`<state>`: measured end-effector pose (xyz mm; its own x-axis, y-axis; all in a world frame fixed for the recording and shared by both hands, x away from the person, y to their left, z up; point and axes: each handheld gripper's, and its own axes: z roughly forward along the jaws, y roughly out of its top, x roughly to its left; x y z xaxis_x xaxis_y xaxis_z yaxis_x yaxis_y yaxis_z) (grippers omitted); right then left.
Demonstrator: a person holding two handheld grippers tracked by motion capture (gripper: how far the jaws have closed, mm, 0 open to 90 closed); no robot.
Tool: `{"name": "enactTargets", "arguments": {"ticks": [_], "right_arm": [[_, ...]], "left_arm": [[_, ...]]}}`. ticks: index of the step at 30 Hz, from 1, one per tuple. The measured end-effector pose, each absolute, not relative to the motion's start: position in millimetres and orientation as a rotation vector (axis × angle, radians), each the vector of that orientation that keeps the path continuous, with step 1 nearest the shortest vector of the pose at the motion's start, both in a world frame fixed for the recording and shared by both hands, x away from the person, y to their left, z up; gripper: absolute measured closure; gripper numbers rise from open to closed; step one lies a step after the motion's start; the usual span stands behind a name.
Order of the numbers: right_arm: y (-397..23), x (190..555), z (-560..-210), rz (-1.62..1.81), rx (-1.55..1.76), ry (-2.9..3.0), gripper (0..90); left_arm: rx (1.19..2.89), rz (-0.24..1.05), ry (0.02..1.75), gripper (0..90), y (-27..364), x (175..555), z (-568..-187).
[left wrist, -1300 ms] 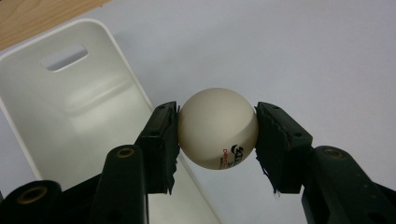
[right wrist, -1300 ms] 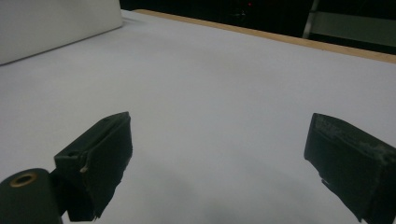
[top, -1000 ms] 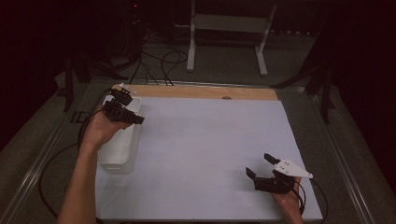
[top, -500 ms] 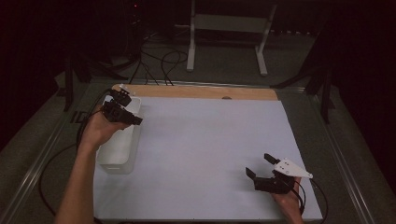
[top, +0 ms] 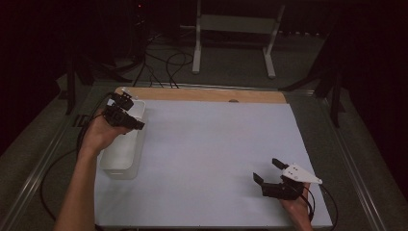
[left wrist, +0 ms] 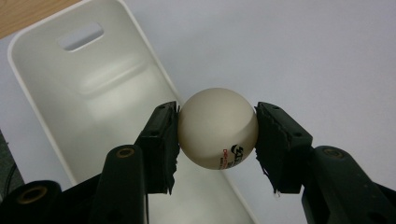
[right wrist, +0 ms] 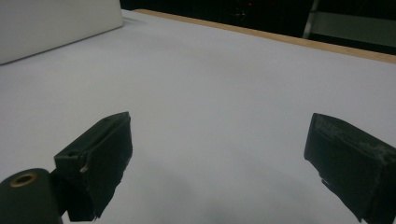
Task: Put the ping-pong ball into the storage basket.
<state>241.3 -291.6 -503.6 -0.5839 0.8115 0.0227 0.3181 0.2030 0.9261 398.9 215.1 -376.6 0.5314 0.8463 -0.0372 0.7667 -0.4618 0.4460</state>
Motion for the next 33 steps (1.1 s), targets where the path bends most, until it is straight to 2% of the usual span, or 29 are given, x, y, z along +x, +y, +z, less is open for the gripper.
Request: {"name": "enactTargets", "arguments": {"ticks": [33], "right_arm": [[-291, 241, -504, 1.368, 1.050, 2.011, 7.6]], "left_arm": [[2.390, 0.293, 1.352, 51.1, 228, 397, -377]]}}
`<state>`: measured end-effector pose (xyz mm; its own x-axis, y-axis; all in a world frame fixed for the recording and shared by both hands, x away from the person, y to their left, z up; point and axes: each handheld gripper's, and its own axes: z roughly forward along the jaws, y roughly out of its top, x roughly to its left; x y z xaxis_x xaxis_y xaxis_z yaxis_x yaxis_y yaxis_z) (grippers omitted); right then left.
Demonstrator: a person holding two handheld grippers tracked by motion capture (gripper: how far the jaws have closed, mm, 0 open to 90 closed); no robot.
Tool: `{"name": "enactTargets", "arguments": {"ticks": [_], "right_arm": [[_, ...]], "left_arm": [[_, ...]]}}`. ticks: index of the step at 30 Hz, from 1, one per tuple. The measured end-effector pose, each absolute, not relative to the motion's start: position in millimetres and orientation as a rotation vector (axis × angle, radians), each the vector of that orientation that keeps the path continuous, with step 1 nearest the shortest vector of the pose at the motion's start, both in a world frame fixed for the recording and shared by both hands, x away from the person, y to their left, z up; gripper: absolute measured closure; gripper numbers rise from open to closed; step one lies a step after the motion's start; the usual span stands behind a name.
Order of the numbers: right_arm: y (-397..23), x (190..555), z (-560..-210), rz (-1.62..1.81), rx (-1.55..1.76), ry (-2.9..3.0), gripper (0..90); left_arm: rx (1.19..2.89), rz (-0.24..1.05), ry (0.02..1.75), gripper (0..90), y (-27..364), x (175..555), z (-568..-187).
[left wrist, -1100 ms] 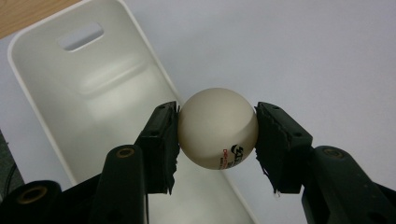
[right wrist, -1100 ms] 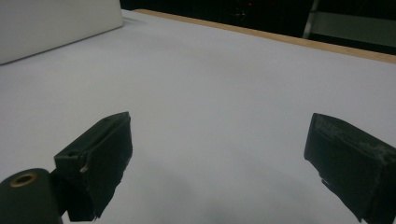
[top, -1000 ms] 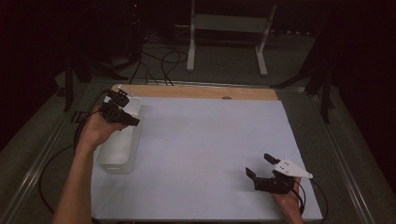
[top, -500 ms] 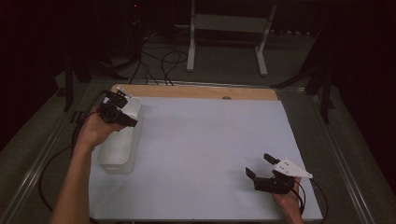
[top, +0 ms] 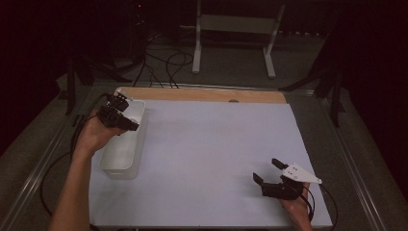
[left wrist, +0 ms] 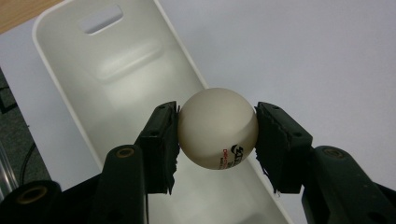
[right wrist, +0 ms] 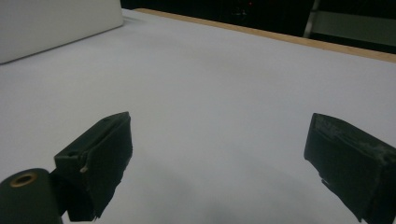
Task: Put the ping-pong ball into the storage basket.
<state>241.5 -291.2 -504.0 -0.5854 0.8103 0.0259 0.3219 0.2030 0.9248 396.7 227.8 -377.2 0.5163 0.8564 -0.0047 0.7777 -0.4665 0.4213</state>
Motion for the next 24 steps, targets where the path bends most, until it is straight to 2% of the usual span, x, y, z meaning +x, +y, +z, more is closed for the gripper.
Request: {"name": "enactTargets", "arguments": {"ticks": [24], "right_arm": [[-291.2, 241.2, -504.0, 1.365, 1.048, 2.011, 7.6]], "left_arm": [[2.398, 0.313, 1.380, 51.1, 237.2, 393.4, -379.1]]}}
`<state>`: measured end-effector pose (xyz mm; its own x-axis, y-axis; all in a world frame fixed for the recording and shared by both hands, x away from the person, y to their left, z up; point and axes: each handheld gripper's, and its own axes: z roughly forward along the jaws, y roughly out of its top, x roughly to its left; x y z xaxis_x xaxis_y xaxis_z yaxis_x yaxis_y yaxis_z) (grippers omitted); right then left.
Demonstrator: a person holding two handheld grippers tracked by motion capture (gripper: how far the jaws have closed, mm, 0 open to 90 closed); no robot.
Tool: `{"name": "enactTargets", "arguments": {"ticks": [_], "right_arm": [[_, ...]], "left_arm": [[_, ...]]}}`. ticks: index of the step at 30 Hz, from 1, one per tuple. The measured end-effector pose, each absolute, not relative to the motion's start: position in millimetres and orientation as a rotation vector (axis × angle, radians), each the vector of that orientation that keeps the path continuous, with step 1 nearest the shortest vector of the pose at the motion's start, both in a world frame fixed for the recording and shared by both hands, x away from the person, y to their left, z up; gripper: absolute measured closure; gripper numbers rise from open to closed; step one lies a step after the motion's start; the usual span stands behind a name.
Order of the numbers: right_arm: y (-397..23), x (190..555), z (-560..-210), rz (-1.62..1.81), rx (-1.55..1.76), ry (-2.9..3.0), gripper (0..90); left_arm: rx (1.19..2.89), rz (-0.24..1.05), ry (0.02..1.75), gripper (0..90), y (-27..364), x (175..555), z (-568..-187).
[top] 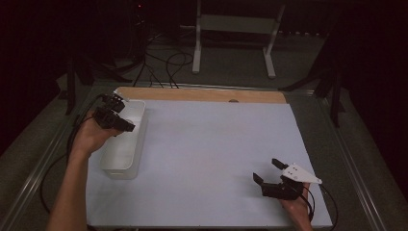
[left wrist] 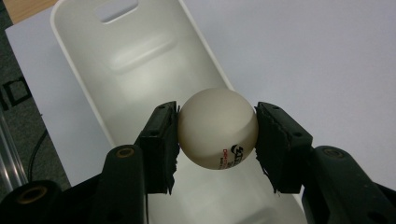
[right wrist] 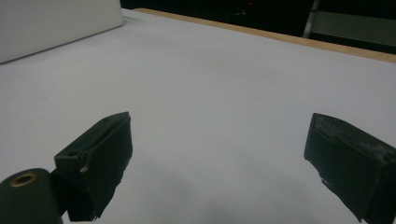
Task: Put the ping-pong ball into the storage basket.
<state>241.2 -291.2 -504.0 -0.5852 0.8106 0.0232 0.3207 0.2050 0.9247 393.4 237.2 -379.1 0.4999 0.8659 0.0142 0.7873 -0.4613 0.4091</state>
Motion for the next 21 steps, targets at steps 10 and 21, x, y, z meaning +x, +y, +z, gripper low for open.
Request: {"name": "enactTargets", "arguments": {"ticks": [10, 21], "right_arm": [[-290.9, 241.0, -503.9, 1.365, 1.049, 2.009, 7.6], [-290.7, 240.9, -503.9, 1.364, 1.050, 2.010, 7.6]], "left_arm": [[2.397, 0.322, 1.392, 51.0, 240.8, 391.8, -380.6], [2.401, 0.330, 1.392, 51.0, 242.9, 389.8, -380.0]]}}
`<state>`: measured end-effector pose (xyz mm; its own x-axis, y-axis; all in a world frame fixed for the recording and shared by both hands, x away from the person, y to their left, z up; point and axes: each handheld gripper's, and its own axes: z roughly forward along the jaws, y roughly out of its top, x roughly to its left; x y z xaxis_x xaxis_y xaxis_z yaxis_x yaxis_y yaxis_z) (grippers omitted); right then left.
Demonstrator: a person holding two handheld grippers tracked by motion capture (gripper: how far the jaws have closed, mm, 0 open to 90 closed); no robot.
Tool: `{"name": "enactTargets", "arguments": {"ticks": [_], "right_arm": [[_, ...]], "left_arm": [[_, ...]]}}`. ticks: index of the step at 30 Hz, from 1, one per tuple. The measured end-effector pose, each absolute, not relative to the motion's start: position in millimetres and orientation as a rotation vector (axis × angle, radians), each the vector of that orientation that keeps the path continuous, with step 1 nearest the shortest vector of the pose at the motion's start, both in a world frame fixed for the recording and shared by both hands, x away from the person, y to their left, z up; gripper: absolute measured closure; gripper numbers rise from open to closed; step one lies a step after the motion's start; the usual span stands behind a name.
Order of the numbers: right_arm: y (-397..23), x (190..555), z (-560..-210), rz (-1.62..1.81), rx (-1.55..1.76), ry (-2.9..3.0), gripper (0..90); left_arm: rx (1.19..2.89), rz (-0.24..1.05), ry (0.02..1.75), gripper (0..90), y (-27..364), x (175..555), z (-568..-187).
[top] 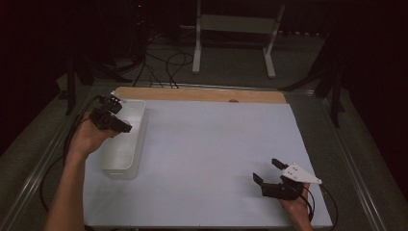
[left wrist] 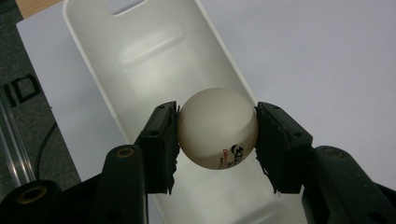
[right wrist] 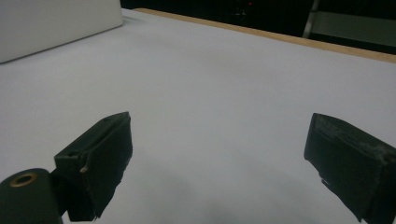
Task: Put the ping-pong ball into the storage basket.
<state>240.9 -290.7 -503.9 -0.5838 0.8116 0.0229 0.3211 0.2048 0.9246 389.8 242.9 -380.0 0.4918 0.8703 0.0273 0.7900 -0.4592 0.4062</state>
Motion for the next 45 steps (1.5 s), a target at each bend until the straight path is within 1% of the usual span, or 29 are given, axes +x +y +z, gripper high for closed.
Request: {"name": "enactTargets", "arguments": {"ticks": [17, 18, 19, 20, 21, 23, 26, 27, 31, 37, 45], "right_arm": [[-290.7, 241.0, -503.9, 1.364, 1.050, 2.008, 7.6], [-290.6, 241.0, -504.0, 1.364, 1.051, 2.009, 7.6], [-290.6, 241.1, -504.1, 1.364, 1.050, 2.009, 7.6], [-290.6, 241.2, -504.1, 1.364, 1.050, 2.009, 7.6], [-290.3, 241.1, -504.2, 1.363, 1.051, 2.009, 7.6], [-290.2, 241.1, -504.3, 1.363, 1.051, 2.010, 7.6], [-290.1, 241.1, -504.2, 1.364, 1.050, 2.010, 7.6], [-290.1, 241.2, -504.3, 1.364, 1.050, 2.010, 7.6], [-290.0, 241.0, -504.1, 1.364, 1.050, 2.010, 7.6], [-290.5, 241.0, -504.0, 1.364, 1.051, 2.008, 7.6], [-291.0, 240.8, -503.8, 1.365, 1.048, 2.008, 7.6]], "left_arm": [[2.418, 0.332, 1.374, 50.8, 241.4, 388.8, -381.2], [2.410, 0.348, 1.380, 50.0, 241.5, 388.9, -381.2], [2.398, 0.368, 1.392, 41.5, 241.8, 388.9, -380.9], [2.374, 0.392, 1.405, 35.2, 242.5, 389.1, -380.1], [2.362, 0.400, 1.413, 25.2, 242.6, 389.1, -379.8], [2.362, 0.431, 1.433, 11.5, 242.9, 389.7, -379.2], [2.360, 0.444, 1.450, 3.1, 244.2, 389.9, -379.3], [2.359, 0.444, 1.451, 1.7, 244.7, 389.8, -379.3], [2.363, 0.435, 1.440, 0.7, 245.1, 388.9, -380.8], [2.345, 0.415, 1.424, 0.6, 246.3, 389.4, -380.8], [2.346, 0.427, 1.403, 0.6, 246.3, 388.2, -383.5]]}}
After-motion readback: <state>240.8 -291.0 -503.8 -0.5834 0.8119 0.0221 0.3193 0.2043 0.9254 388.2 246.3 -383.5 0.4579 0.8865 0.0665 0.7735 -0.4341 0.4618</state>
